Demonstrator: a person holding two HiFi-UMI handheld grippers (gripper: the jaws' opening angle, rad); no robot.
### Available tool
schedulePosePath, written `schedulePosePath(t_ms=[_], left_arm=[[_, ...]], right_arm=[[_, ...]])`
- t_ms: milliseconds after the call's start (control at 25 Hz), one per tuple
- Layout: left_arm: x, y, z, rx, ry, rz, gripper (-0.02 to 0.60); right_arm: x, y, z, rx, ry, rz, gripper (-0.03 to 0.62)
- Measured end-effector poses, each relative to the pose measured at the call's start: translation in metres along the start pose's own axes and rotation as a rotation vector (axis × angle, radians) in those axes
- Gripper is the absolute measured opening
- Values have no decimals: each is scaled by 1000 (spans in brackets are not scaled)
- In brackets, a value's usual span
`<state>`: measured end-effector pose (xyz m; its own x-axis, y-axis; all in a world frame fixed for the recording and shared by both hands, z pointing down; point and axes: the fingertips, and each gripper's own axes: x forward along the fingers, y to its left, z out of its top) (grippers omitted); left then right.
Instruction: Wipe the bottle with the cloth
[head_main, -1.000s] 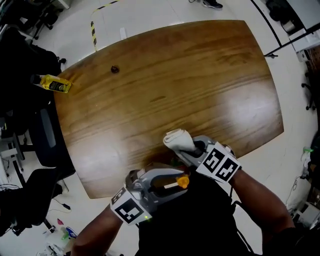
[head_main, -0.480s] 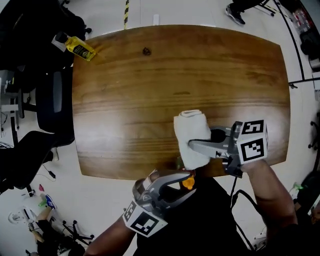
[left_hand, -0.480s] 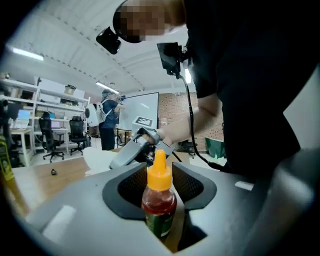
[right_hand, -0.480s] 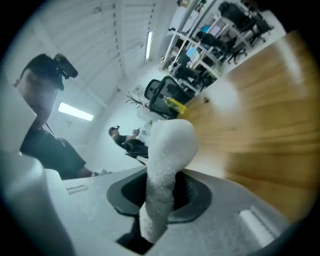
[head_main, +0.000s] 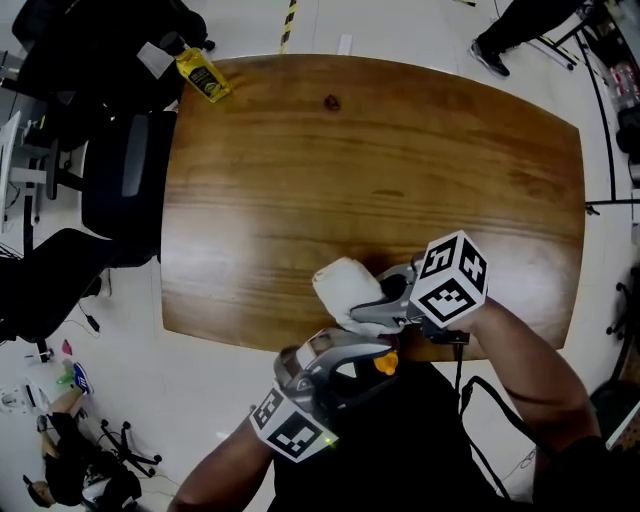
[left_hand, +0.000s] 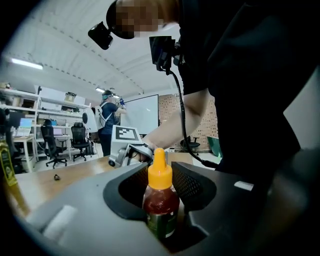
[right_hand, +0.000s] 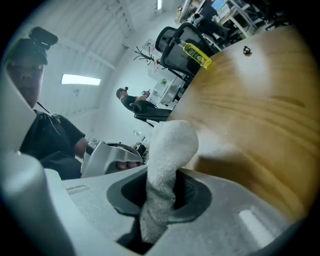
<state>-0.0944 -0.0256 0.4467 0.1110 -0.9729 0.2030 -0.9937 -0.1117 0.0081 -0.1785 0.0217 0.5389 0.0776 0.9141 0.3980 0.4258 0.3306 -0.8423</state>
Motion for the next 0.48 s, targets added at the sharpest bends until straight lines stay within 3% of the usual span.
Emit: schedulePosePath(t_ms=[240,480], left_arm=[[-1,1,0,3,-25,-22,167],[-5,-1,-3,13,-38,-68,167]], right_arm=[[8,-30,-14,-28,52,-107,74],[17,-46,-19,-148,158,-273,74]])
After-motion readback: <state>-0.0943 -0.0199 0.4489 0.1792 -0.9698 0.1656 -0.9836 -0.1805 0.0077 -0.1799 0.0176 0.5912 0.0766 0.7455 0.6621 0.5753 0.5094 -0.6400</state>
